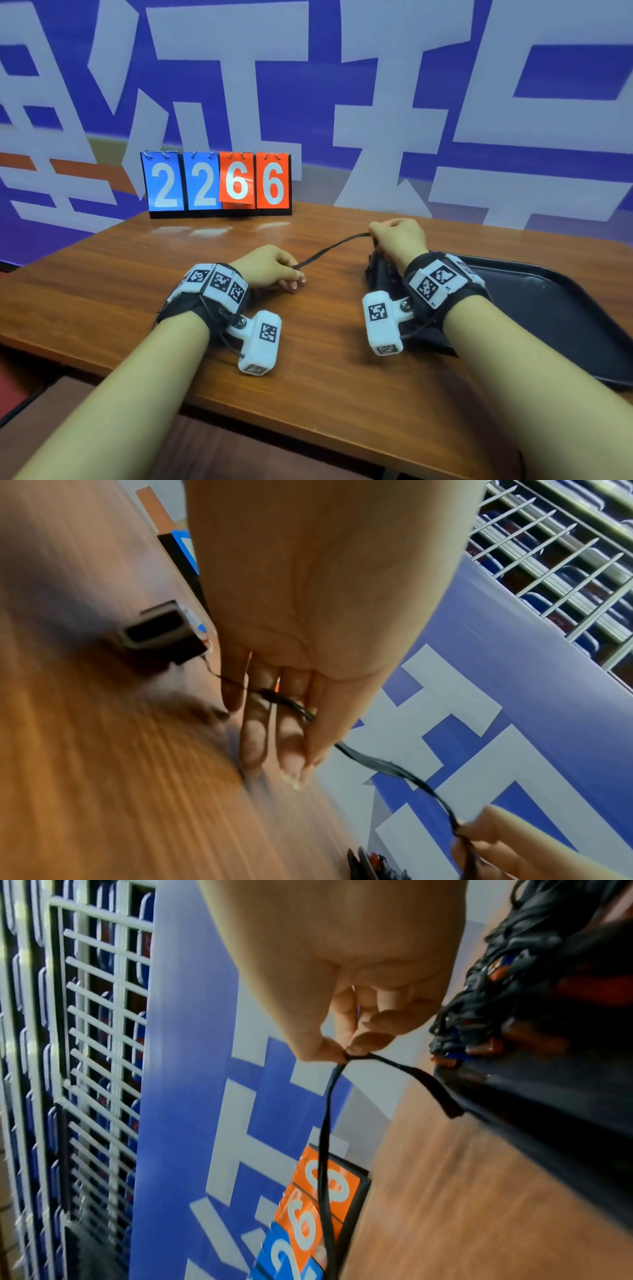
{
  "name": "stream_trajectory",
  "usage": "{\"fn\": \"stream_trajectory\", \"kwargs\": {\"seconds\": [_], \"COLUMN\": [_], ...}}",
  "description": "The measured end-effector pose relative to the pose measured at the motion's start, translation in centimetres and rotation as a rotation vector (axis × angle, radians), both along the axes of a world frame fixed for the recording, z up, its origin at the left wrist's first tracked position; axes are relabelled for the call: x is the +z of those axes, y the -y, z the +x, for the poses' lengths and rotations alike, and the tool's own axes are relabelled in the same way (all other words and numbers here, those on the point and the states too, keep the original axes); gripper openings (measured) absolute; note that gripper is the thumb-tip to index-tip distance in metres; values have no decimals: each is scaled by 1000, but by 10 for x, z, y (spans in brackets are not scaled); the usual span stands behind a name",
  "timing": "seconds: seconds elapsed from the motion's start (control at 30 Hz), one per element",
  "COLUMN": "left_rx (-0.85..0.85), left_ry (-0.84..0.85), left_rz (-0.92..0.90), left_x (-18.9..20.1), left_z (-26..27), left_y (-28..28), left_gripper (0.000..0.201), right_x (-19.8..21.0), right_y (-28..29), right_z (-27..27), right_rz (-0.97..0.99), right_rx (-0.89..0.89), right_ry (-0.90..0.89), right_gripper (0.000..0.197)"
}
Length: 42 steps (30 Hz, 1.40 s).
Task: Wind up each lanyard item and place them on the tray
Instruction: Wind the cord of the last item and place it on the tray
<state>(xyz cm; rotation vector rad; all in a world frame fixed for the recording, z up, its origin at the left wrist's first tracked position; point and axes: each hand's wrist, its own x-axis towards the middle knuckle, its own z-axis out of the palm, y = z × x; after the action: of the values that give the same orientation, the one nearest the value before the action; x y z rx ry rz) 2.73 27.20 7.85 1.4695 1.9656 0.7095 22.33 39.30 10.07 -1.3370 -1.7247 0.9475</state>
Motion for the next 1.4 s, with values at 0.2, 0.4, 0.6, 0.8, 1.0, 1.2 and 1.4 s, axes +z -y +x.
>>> {"fn": "stream_trajectory", "kwargs": {"seconds": [0.2,0.4,0.6,0.8,1.0,1.2,1.4], "left_rx": [20,-114,-190,-114,-80,-105,89], "left_ry": [83,485,731,869,1020,1091,775], "left_rz": [103,151,175,290,289,345,353], "left_x": [6,30,56,58,52,47,26], "left_z": [14,46,73,93,103,102,91], "left_y": [-6,-13,-23,-39,-54,-63,-73], "left_gripper": [26,26,29,27,27,26,28], "right_x": [-1,-7,12,13,-13,-17,-21], "right_y": [-14,-12,-7,3,1,-2,-8], "right_z": [29,36,43,57,54,51,59], "right_rz": [-27,-107,-82,-108,-103,-90,-228], "right_rx": [-80,218,229,519,678,633,542], "right_ry": [-69,-29,-376,-235,-24,-87,-409], "right_gripper": [24,9,20,11,43,25,19]}}
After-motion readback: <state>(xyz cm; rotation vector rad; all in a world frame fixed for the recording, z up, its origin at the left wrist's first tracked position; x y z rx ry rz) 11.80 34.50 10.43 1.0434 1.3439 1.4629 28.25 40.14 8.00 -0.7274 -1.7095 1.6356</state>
